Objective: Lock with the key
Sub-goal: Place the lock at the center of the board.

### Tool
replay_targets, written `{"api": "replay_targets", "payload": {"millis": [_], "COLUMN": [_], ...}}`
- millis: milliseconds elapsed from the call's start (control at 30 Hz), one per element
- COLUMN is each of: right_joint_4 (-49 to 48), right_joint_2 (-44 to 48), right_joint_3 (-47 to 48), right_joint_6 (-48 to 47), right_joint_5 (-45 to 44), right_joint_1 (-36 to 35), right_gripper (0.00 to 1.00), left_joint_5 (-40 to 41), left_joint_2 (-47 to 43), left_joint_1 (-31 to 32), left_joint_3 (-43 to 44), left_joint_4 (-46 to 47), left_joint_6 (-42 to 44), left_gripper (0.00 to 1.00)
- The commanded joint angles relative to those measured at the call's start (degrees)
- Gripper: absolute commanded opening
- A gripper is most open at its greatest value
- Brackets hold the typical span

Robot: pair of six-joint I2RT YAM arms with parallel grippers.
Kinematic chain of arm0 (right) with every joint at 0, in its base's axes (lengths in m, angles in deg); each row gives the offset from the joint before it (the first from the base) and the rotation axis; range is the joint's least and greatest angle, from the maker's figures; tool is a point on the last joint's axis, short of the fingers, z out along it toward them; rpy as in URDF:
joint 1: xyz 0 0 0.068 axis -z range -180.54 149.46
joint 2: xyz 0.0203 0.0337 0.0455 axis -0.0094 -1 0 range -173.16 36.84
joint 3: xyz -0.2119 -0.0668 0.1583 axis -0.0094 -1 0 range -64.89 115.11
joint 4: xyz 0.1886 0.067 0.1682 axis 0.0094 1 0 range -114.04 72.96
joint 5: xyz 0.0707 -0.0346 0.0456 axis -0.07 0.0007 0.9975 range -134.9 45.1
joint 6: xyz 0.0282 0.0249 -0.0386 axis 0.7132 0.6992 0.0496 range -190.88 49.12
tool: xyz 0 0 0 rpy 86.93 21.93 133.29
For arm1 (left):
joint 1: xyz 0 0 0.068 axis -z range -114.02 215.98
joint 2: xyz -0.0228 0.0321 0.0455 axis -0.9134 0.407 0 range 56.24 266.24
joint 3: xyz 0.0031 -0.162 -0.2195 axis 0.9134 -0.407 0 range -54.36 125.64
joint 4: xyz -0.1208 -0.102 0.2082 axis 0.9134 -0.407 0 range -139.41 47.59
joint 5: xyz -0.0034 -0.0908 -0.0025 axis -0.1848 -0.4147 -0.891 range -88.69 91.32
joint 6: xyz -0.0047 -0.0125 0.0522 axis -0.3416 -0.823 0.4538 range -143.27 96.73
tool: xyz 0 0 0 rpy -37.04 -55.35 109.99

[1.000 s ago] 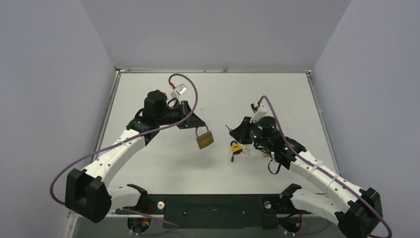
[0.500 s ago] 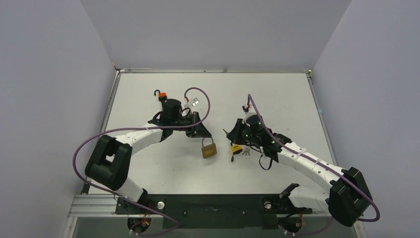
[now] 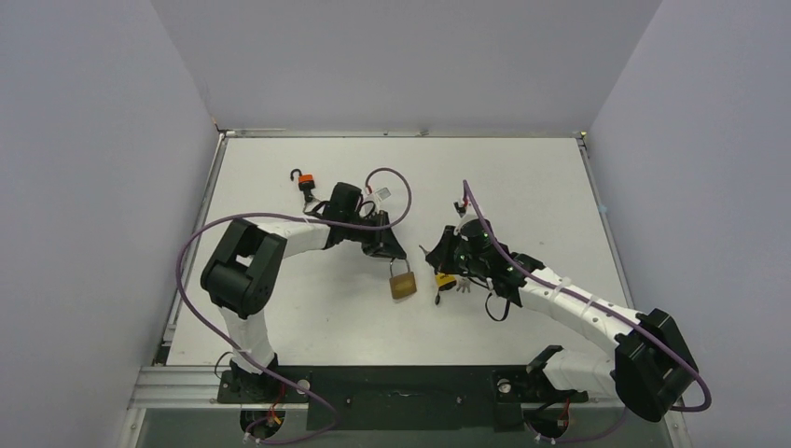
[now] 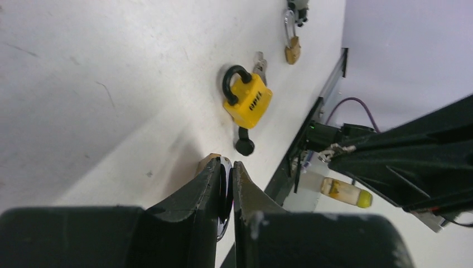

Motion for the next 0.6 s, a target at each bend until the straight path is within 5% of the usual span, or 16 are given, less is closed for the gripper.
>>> {"api": "replay_targets", "payload": {"millis": [0,167,433,567], "right_joint_4": [-2.96,-2.79,-2.77,-2.87], "right_joint_2": [-0.71,-0.73,-2.71,-4.59], "right_joint_3": [-0.44,-0.43,0.64,1.87], "right_joint_6": [0.45,0.39,0.06,0.00], "right_joint_5": [-1.62,-2.17,-2.84,-3.29], "right_joint_1": [-0.63,-0.84,-2.19,-3.50], "right_gripper": [0.00,0.00,0.00,0.00], "left_joint_5": [7.86,14.80,21.19,24.29], "left_joint_2": [2.28,5.05,3.59,1.50], "left_joint_1": [0.53,0.72,0.73,0.73], "left_joint_3": [8.39,10.86,12.37,14.44], "left_joint_4": [-12.90,-19.28,-21.83,-23.34], "left_joint_6": [8.36,11.83,13.37,13.89], "left_gripper": [0.00,0.01,0.44,0.50]}}
